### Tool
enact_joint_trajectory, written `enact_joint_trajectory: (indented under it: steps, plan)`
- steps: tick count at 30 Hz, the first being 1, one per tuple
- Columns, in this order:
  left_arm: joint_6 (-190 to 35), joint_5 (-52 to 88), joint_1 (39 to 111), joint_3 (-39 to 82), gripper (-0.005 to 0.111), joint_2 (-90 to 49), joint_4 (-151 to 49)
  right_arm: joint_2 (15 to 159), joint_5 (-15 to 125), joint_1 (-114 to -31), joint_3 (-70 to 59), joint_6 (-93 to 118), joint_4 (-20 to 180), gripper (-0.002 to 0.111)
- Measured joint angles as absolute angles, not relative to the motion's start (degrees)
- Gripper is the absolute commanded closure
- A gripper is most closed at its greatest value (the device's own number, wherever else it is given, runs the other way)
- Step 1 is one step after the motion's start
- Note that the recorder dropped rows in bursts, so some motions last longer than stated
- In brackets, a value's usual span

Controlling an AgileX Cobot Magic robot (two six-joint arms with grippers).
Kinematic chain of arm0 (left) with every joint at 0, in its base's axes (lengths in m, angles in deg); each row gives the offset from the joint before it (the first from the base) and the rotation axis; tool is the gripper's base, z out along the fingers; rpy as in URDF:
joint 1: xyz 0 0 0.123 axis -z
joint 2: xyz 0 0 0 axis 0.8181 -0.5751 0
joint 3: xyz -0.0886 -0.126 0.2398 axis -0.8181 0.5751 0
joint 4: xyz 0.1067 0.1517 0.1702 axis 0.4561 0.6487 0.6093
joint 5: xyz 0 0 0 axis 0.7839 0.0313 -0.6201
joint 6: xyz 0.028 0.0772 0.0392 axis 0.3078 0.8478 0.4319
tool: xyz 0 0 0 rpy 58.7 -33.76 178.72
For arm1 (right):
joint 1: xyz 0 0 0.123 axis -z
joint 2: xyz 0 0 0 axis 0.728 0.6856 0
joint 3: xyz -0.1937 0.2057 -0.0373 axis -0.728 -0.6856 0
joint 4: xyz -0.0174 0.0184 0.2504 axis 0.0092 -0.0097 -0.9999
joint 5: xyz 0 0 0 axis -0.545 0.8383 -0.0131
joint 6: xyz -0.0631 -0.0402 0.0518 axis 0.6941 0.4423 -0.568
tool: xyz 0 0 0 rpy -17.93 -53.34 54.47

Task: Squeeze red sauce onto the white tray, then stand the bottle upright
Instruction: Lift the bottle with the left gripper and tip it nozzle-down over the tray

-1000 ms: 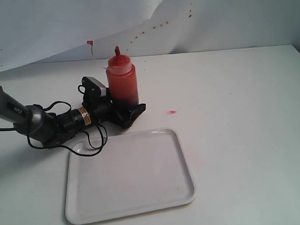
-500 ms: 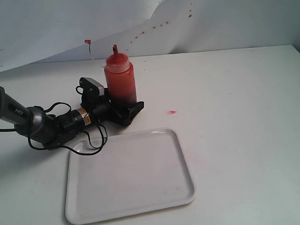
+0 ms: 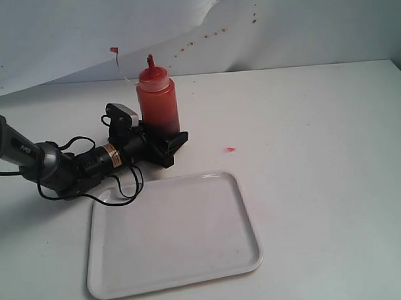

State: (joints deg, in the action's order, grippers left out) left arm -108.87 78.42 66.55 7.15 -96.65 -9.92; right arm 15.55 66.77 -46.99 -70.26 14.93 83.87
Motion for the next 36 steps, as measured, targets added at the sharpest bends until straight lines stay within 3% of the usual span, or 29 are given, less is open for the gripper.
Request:
enact_joint_trajectory:
  steps: [12,24,36]
  plan:
    - [-107.76,75.32,66.31,10.74,0.107,-89.27,-5.02,15.55,66.77,-46.99,-70.26,14.93,83.87,0.108]
    - [-99.29,74.41,59.45,29.84,0.107,-66.24,-4.9,15.55,66.77,-46.99,-70.26,14.93,83.87,0.108]
    - [-90.0,50.98,58.97,40.31,0.107,-39.25,-4.63,15.55,66.77,-46.99,-70.26,14.93,83.87,0.108]
